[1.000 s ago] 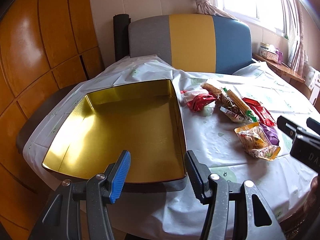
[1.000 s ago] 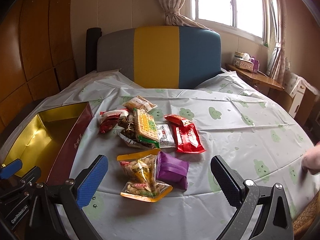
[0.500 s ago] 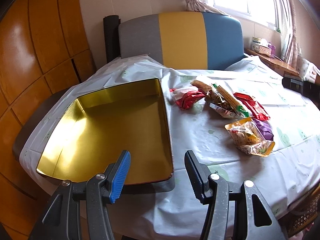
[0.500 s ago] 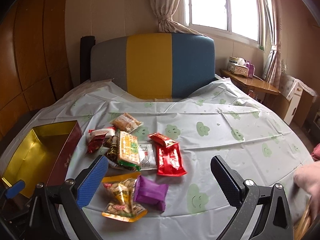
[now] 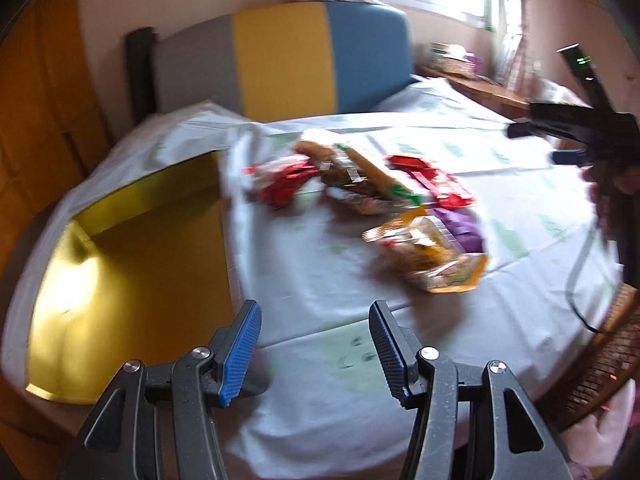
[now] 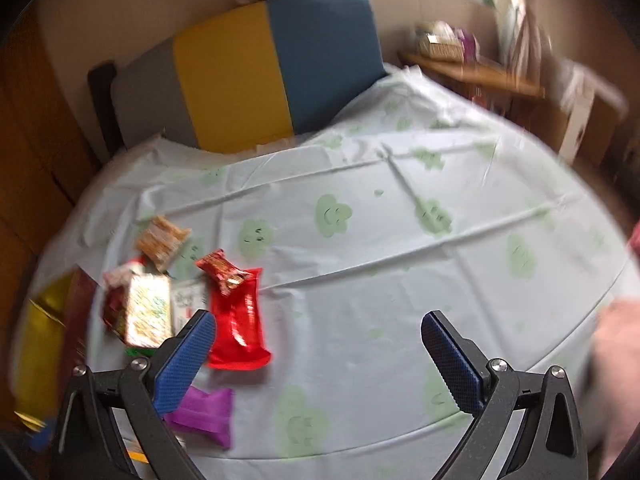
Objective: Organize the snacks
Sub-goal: 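Grasp the clear nut bag with left tool while right tool grasps the purple packet, then carry the nut bag over the gold tin and open the left tool, then carry the purple packet into the gold tin and open the right tool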
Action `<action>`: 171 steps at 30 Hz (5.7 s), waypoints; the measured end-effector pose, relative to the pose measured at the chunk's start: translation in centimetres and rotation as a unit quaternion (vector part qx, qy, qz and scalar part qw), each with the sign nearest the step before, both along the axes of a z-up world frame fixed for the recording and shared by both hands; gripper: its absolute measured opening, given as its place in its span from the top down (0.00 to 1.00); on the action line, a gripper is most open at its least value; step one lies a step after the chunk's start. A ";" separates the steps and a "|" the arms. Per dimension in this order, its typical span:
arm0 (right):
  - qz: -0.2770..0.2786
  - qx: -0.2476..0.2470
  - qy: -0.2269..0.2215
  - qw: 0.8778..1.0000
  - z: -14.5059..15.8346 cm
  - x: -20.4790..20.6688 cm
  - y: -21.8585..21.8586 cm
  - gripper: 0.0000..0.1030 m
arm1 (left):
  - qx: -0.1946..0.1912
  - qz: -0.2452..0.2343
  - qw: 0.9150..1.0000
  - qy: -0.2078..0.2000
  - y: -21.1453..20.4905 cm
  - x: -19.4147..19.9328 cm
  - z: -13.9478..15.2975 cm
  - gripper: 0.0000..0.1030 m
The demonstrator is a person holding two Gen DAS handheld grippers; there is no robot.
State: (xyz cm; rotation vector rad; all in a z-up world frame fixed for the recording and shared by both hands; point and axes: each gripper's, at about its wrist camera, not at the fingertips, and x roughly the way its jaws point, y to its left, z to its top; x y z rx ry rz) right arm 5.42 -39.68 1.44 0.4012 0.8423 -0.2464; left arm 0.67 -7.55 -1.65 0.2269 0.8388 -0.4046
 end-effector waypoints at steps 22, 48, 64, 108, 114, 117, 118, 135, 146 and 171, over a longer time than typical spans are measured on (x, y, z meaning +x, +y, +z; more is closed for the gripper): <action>0.071 -0.008 0.012 0.997 -0.2 1.0 2.5 0.00 | -0.075 -0.043 0.980 0.180 -9.6 6.7 -4.9 0.28; 0.303 -0.081 0.128 0.941 -5.9 1.6 12.2 0.21 | -0.009 0.000 1.000 0.003 -3.5 3.1 -0.4 0.64; 0.352 -0.118 0.151 0.916 -8.5 2.2 14.8 0.38 | -0.014 0.029 0.999 -0.026 -0.7 2.3 0.9 0.64; 0.353 -0.122 0.140 0.917 -8.6 2.4 15.3 0.61 | -0.049 0.193 0.980 0.033 12.0 13.7 0.1 0.54; 0.347 -0.129 0.134 0.919 -8.2 2.0 15.8 0.63 | -0.033 0.201 0.979 0.011 11.9 9.0 0.5 0.54; 0.342 -0.128 0.132 0.922 -8.1 1.8 15.9 0.64 | -0.033 0.210 0.977 0.002 12.2 7.2 0.9 0.54; 0.341 -0.126 0.131 0.922 -8.0 1.8 16.0 0.64 | -0.035 0.211 0.977 0.001 12.4 6.8 0.9 0.54; 0.404 -0.053 0.015 0.913 -0.7 1.9 26.1 0.64 | -0.042 0.237 0.970 -0.007 14.8 4.3 1.1 0.54; 0.452 -0.050 0.002 0.891 -0.2 4.9 35.8 0.64 | -0.061 0.291 0.955 -0.010 19.4 3.4 0.9 0.54; 0.435 -0.106 -0.019 0.894 -1.6 4.2 37.8 0.56 | -0.056 0.285 0.957 -0.008 19.5 2.7 0.3 0.54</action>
